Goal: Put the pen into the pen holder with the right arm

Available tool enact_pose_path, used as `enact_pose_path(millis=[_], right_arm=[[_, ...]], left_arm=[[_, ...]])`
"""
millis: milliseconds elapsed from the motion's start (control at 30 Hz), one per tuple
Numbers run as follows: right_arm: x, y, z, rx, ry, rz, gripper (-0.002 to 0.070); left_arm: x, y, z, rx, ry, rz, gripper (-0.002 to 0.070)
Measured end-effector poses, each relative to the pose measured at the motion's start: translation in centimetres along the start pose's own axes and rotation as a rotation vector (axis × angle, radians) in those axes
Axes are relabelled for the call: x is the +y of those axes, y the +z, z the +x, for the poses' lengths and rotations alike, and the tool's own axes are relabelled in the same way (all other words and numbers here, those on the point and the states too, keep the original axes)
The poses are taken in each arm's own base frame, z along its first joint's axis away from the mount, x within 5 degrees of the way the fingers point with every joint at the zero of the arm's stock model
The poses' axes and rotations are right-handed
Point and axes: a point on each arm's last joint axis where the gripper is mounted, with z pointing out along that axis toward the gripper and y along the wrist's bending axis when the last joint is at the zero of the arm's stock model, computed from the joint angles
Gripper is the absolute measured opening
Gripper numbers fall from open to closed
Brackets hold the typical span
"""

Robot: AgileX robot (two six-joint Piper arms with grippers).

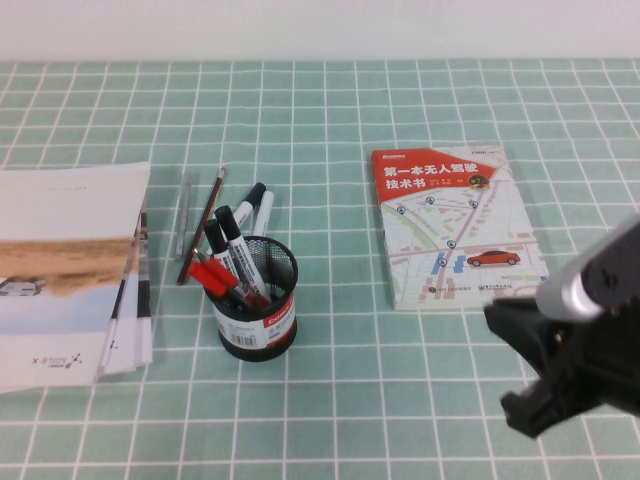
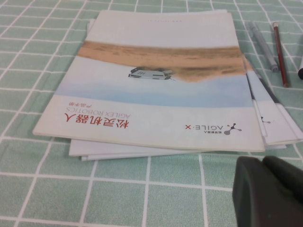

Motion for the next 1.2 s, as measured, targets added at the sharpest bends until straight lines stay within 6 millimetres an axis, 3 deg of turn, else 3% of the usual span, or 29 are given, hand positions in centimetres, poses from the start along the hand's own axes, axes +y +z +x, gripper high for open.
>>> enact_pose_path(millis=[233, 367, 500, 667, 800, 933, 1200], right_arm=[[-0.3, 0.2, 2.2, 0.09, 0.008, 0.025, -0.0019], [-1.3, -0.1, 3.6, 0.129, 0.099, 0.089, -0.0019], [-4.2, -2.0, 6.0, 0.063, 0.212, 0.223, -0.0019], [-6.1, -5.3, 10.7, -0.076, 0.328, 0.411, -0.0019], [-6.1, -7.0, 14.2, -0.163, 0.377, 0.537, -0.0019], [-5.6, -7.6, 16.6, -0.257, 0.378, 0.587, -0.0019], [-5.2, -8.7, 17.2, -0.355, 0.383, 0.623, -0.0019]], left_arm=[[0.0, 0.0, 0.0, 0.0, 0.0, 0.0, -0.0004], [0.0, 0.0, 0.0, 0.0, 0.0, 0.0, -0.0004], [0.0, 0.0, 0.0, 0.0, 0.0, 0.0, -0.0004], [0.0, 0.0, 0.0, 0.0, 0.0, 0.0, -0.0004], [0.0, 0.0, 0.0, 0.0, 0.0, 0.0, -0.0004], [0.0, 0.0, 0.0, 0.0, 0.0, 0.0, -0.0004], [0.0, 0.0, 0.0, 0.0, 0.0, 0.0, -0.0004]])
